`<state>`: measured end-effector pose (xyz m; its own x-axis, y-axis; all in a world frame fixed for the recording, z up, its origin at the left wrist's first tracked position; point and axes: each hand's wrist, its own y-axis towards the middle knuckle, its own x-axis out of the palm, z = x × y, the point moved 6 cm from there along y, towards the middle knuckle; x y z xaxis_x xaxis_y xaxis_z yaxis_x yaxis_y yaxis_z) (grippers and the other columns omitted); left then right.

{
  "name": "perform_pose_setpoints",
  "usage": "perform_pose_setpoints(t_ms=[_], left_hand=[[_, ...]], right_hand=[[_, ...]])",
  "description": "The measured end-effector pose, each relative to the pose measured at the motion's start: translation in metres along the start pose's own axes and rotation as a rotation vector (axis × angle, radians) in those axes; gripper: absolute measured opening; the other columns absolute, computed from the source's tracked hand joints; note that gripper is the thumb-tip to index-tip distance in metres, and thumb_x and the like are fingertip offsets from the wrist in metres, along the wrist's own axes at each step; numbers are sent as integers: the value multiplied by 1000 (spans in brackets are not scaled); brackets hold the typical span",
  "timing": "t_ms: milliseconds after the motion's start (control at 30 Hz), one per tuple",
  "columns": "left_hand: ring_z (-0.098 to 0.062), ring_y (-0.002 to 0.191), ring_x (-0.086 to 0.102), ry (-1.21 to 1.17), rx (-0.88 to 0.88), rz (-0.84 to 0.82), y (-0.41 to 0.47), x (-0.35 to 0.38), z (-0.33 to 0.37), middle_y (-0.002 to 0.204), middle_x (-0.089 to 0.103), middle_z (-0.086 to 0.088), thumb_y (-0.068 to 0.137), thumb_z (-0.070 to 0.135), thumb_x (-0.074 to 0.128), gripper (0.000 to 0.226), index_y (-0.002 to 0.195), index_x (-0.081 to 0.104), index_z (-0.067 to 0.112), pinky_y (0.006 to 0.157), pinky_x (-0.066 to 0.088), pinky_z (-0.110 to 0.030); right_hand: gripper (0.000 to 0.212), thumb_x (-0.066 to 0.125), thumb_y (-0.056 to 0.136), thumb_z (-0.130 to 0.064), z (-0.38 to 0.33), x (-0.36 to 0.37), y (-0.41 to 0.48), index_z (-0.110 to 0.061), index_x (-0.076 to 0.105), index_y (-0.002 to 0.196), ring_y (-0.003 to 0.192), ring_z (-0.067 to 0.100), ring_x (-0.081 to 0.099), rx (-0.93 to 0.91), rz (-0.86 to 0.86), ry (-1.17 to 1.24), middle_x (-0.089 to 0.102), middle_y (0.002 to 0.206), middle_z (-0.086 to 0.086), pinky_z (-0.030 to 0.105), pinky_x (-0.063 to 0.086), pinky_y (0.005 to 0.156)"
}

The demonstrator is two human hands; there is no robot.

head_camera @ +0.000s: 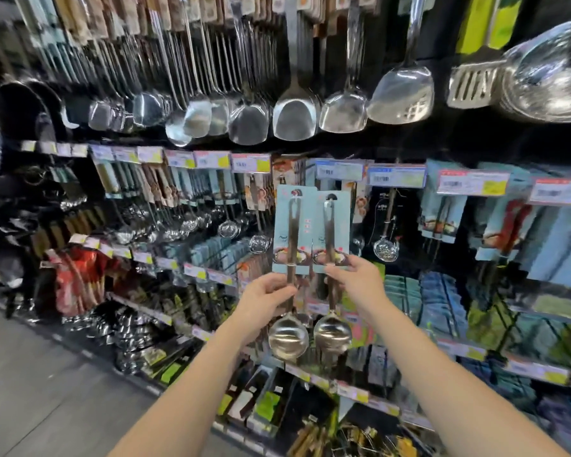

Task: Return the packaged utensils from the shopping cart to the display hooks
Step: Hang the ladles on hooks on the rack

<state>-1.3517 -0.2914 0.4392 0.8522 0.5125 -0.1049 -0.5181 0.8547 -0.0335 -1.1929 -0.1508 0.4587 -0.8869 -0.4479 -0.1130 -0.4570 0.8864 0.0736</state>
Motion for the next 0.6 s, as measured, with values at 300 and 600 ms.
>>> perform_pose_setpoints(t_ms=[300, 600], left_hand=[[-23, 95, 73, -2, 22, -121, 65, -49, -6, 98, 79, -1, 98, 11, 68, 11, 107, 72, 15, 89, 60, -39], [-25, 101, 75, 38, 56, -249, 125, -90, -4, 101, 79, 1, 95, 16, 73, 10, 104, 76, 19, 89, 62, -42]], right_hand=[[29, 74, 95, -11, -19, 46, 27, -30, 55, 104, 78, -3, 60, -52, 65, 54, 61, 88, -18, 15, 49, 69], [21, 75, 92, -5, -37, 90, 58, -23, 66, 98, 67, -4, 63, -60, 212, 43, 68, 84, -12, 7, 49, 55]])
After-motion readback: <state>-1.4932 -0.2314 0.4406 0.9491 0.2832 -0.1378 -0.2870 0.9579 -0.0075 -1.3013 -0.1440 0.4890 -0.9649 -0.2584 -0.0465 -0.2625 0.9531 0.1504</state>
